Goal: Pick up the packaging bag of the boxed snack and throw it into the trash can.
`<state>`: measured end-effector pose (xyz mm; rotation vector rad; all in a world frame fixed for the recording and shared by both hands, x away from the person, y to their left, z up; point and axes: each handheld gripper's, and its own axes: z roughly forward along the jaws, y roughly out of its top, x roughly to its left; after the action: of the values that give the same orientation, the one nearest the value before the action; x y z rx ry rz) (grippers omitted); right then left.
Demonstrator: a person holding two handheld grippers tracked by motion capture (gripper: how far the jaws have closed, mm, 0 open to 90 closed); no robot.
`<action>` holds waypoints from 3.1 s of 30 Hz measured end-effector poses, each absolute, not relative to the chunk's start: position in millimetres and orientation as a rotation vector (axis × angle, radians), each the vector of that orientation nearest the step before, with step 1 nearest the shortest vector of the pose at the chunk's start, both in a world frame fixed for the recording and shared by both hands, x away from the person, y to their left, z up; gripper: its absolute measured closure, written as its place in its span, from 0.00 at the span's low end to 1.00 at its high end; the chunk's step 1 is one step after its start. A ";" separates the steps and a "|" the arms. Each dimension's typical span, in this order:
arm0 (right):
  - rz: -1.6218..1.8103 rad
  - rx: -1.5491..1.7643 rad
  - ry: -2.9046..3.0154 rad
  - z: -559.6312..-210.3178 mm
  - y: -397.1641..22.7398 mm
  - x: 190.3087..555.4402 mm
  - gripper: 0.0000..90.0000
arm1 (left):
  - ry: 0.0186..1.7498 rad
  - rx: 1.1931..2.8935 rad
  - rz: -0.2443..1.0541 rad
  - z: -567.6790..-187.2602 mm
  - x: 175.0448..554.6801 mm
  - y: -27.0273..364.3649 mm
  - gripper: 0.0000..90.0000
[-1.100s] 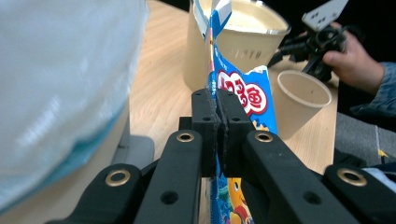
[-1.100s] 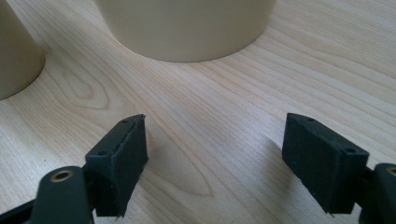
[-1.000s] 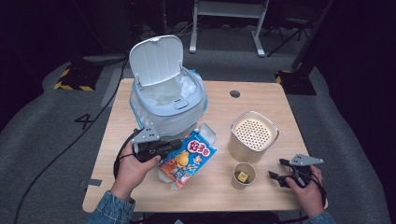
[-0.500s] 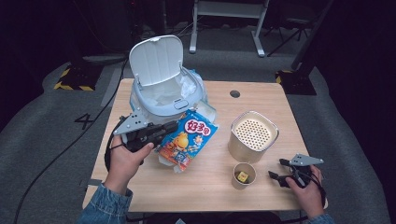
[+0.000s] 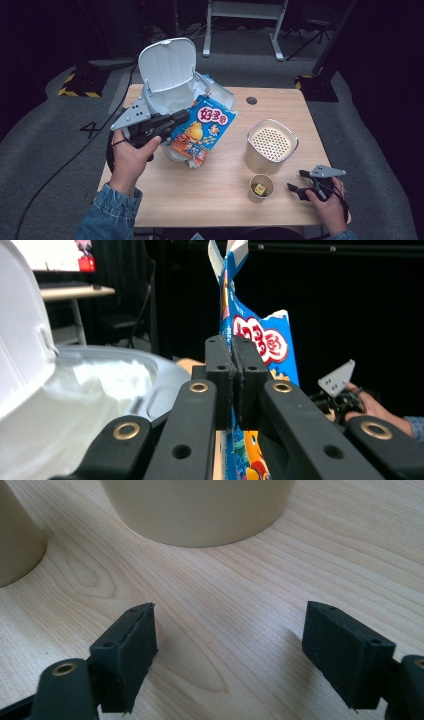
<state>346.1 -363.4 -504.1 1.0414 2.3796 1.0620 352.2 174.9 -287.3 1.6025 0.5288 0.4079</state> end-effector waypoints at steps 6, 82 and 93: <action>1.062 1.041 2.380 -504.1 -363.4 346.1 0.24 | 0.511 1.570 0.459 -269.0 353.6 174.3 0.97; 1.061 1.041 2.380 -504.1 -363.4 346.0 0.24 | 0.790 1.518 0.751 -242.2 454.5 183.8 0.96; 1.061 1.041 2.380 -504.1 -363.4 346.0 0.24 | 0.782 1.576 0.736 -252.0 458.1 175.3 0.97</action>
<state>346.0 -363.4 -504.1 1.0414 2.3795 1.0609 458.1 175.3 -252.0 1.5763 0.7823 0.7356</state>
